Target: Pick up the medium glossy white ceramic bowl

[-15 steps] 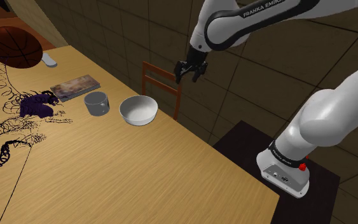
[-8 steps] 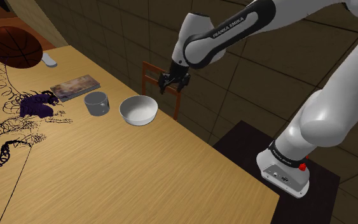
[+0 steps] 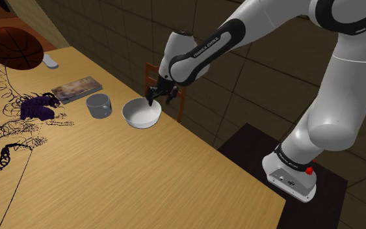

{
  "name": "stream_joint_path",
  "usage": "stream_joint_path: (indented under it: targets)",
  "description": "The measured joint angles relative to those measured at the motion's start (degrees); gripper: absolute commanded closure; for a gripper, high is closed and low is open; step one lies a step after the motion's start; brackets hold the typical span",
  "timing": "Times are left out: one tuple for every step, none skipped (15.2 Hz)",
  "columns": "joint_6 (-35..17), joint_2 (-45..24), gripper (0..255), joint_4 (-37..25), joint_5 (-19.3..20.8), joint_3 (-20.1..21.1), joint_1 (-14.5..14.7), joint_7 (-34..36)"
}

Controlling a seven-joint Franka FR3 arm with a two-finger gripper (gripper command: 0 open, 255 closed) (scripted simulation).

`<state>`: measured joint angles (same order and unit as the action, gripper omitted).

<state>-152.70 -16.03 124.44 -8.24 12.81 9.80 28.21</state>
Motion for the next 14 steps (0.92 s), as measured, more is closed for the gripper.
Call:
stream_joint_path:
  targets:
    - [-0.7, -0.8, 0, 0.0, 0.0, -0.1, 0.0, -0.1]
    - [-1.2, -1.3, 0, -0.1, 0.1, -0.1, 0.0, -0.2]
    - [-1.9, -1.9, 0, -0.1, 0.1, -0.1, 0.1, -0.2]
    - [-2.5, -2.6, 0, -0.2, 0.2, -0.2, 0.0, -0.4]
    - [-3.2, -3.4, 0, -0.2, 0.3, -0.3, 0.1, -0.4]
    - [-3.8, -3.8, 0, -0.1, 0.3, -0.3, 0.1, -0.4]
    - [-4.0, -4.1, 255, -0.1, 0.3, -0.3, 0.1, -0.5]
    - [-4.1, -4.2, 255, -0.1, 0.3, -0.3, 0.2, -0.5]
    - [-4.2, -4.3, 255, -0.1, 0.3, -0.3, 0.2, -0.5]
    - [-4.2, -4.3, 255, -0.1, 0.3, -0.3, 0.2, -0.5]
    - [-4.2, -4.3, 255, -0.1, 0.4, -0.3, 0.2, -0.5]
    - [-4.2, -4.3, 255, -0.1, 0.4, -0.3, 0.2, -0.5]
    - [-4.2, -4.3, 255, -0.1, 0.4, -0.3, 0.2, -0.5]
    - [-4.2, -4.3, 255, -0.1, 0.4, -0.3, 0.2, -0.5]
